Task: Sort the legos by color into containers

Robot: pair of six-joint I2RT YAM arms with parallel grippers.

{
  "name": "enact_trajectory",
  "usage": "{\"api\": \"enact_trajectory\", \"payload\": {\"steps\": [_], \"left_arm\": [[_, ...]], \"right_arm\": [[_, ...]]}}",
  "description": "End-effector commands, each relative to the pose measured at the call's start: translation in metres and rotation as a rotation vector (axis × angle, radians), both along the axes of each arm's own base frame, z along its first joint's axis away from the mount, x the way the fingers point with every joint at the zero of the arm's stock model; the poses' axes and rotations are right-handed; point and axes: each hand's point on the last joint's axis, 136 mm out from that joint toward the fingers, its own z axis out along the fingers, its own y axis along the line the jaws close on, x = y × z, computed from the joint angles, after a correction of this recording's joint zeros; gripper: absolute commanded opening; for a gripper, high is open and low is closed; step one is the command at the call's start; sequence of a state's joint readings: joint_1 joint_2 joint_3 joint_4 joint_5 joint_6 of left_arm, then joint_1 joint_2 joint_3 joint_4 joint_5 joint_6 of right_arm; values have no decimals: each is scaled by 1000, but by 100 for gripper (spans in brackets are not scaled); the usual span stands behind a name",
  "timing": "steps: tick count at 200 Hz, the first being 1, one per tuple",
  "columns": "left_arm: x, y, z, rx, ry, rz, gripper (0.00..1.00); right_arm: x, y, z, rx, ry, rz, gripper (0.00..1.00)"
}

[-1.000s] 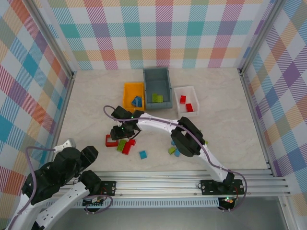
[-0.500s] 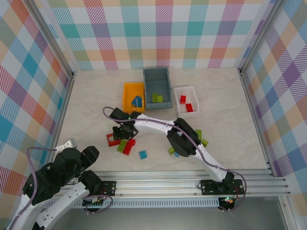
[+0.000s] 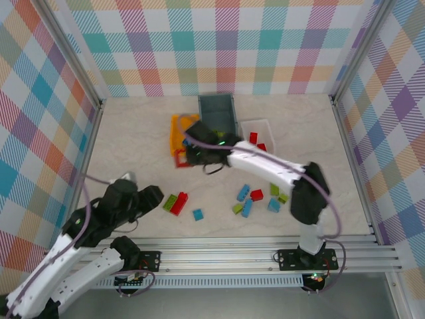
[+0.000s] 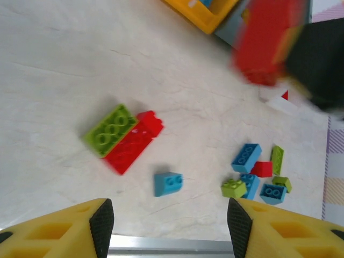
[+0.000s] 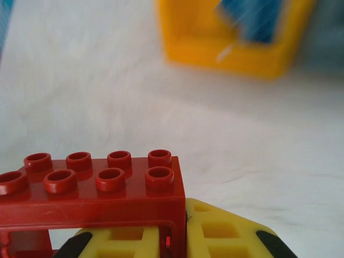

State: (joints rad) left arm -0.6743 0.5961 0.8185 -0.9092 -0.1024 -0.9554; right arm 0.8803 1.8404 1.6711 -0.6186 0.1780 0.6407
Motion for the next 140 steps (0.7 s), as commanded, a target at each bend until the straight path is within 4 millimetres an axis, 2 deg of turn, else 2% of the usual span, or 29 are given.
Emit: {"api": "enact_trajectory", "payload": {"steps": [1,14,27,39,52,74,97,115,140], "left_arm": [[40,-62,46,-124,-138,-145,59],[60,-92,53,-114,-164,-195,59],[76,-125,59,-88,-186,-251,58],[88,-154,61,-48,-207,-293,58],[99,-181,59,-6,-218,-323,58],[116,-212,46,12,-208,-329,57],[125,-234,33,36,-191,-341,57],[127,-240,24,63,-180,-346,57],[125,-240,14,86,-162,-349,57]], "right_arm": [[45,-111,7,-127,-63,-189,17],[61,-166,4,-183,-59,-271,18],[77,-209,-1,-236,-49,-333,19],[91,-236,-10,-292,-28,-376,18],[104,-255,-22,-361,-3,-408,18],[122,-267,-44,-448,36,-421,18],[133,-263,-63,-488,71,-402,18],[138,-263,-71,-508,87,-397,20],[139,-262,-72,-516,98,-393,35]]}}
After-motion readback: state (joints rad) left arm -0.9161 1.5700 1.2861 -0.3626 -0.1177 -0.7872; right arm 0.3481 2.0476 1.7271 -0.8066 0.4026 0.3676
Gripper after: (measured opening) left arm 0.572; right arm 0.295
